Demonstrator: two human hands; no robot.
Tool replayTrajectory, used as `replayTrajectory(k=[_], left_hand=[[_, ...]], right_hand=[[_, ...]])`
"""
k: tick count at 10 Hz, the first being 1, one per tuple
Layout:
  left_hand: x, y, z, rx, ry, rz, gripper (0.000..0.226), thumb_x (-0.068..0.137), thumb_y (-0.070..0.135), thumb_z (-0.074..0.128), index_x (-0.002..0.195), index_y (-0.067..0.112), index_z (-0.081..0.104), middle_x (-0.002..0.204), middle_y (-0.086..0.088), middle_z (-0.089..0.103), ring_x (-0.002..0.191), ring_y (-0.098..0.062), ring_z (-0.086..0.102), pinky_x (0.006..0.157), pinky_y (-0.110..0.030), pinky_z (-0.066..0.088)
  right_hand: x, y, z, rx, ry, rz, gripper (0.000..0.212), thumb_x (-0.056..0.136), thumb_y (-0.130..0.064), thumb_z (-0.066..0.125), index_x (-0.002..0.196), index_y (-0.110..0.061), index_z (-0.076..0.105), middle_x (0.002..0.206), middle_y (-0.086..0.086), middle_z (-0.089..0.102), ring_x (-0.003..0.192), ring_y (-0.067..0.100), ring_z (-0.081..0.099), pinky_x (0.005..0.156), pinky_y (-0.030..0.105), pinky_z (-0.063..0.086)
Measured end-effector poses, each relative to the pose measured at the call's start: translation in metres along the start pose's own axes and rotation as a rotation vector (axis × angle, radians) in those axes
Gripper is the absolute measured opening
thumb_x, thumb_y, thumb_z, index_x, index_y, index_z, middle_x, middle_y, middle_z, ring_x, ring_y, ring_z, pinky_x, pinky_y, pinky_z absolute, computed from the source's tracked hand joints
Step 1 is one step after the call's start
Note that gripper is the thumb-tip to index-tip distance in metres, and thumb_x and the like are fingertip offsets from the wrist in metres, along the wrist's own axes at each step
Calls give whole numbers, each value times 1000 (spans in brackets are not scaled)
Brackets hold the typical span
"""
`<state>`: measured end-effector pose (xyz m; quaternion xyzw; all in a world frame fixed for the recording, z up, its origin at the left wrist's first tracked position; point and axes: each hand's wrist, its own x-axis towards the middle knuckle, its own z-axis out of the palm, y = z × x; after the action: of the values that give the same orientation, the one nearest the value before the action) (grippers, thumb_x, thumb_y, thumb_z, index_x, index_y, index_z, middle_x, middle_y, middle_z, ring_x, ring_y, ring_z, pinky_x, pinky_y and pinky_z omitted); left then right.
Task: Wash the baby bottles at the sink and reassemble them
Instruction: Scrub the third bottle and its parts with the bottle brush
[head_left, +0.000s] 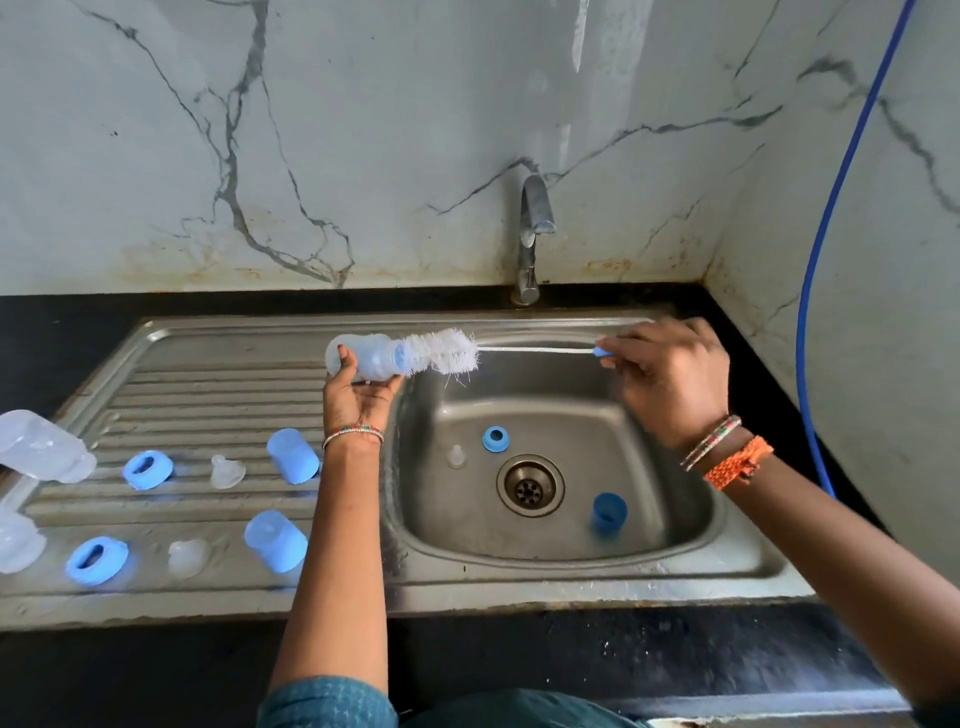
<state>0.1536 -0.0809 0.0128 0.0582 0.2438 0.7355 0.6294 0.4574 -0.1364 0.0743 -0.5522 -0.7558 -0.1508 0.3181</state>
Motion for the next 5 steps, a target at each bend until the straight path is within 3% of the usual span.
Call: replayTrajectory(k=[1, 2, 3, 4, 5], left_hand=[[-5, -1, 1, -25, -54, 10, 106, 16, 17, 97, 110, -2, 51, 93, -18, 66, 92, -35, 63, 75, -53, 55], [-7, -1, -2, -30, -73, 14, 72, 55, 24, 90, 113, 0, 54, 100, -20, 67, 91, -36, 67, 70, -55, 56], [6, 5, -4, 66, 10, -75, 69, 78, 54, 59, 128, 8, 45, 121, -21, 55, 109, -41, 57, 80, -63, 47], [14, 4, -2, 159, 171, -85, 52, 85, 52, 59, 112, 8, 50, 105, -17, 58, 96, -33, 60, 91, -60, 45], [10, -4, -1, 191, 220, -107, 38, 89, 41, 58, 106, 7, 54, 89, -13, 62, 81, -24, 63, 82, -44, 55]], right_hand=[[11, 2, -5, 622, -959, 694, 18, 89, -16, 58, 76, -11, 69, 52, -1, 52, 36, 9, 39, 39, 15, 30], [9, 12, 3, 985, -1167, 916, 29, 98, -20, 43, 74, -9, 55, 47, -5, 34, 33, 3, 22, 32, 13, 18], [4, 11, -2, 435, -733, 415, 17, 94, -24, 58, 86, -21, 73, 64, 4, 61, 49, 10, 54, 48, 21, 43], [-6, 11, -7, -126, -151, -226, 21, 80, -10, 73, 100, -15, 75, 84, 6, 71, 72, 30, 67, 62, 35, 53], [-11, 6, -1, -115, -50, -289, 22, 75, -5, 74, 96, -12, 76, 82, 6, 72, 69, 29, 67, 59, 32, 50]])
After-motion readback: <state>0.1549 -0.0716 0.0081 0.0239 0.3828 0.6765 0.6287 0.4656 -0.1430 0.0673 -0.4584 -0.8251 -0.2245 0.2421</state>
